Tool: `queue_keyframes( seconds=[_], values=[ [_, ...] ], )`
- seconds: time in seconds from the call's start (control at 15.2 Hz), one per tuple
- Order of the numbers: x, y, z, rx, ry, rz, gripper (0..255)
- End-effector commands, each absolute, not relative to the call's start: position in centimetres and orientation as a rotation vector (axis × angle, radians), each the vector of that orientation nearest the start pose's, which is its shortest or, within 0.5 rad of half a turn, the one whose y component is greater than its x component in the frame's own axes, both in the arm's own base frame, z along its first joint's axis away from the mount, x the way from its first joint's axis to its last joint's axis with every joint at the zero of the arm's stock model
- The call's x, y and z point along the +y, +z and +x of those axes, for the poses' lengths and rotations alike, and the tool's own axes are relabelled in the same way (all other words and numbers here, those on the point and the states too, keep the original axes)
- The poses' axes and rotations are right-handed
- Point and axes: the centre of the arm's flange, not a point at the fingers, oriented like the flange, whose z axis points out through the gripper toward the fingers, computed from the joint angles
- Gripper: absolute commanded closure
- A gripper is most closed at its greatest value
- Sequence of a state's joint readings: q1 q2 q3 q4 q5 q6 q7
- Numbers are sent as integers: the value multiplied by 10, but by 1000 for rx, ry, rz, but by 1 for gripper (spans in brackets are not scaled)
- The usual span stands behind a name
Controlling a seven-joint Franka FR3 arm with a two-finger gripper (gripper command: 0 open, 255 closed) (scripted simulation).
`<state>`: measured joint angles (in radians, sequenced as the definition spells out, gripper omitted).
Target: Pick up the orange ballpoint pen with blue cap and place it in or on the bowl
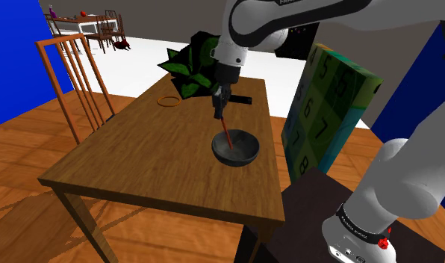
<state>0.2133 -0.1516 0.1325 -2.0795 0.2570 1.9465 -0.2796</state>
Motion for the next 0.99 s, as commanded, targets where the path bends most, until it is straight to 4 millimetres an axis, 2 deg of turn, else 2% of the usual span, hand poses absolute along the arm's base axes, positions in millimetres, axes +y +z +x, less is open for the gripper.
queue_keyframes(
  seconds=[0.0,0.13,0.2,0.26,0.4,0.53,0.92],
  values=[
    [182,490,470,-768,-16,-2818,255],
    [182,480,470,-768,-16,-2818,255],
    [185,484,470,-768,-16,-2818,255],
    [185,484,470,-768,-16,-2818,0],
    [130,471,419,-970,-440,-2509,0],
    [80,435,385,-1109,-782,-2169,0],
    [102,414,393,-1109,-782,-2169,0]
  ],
)
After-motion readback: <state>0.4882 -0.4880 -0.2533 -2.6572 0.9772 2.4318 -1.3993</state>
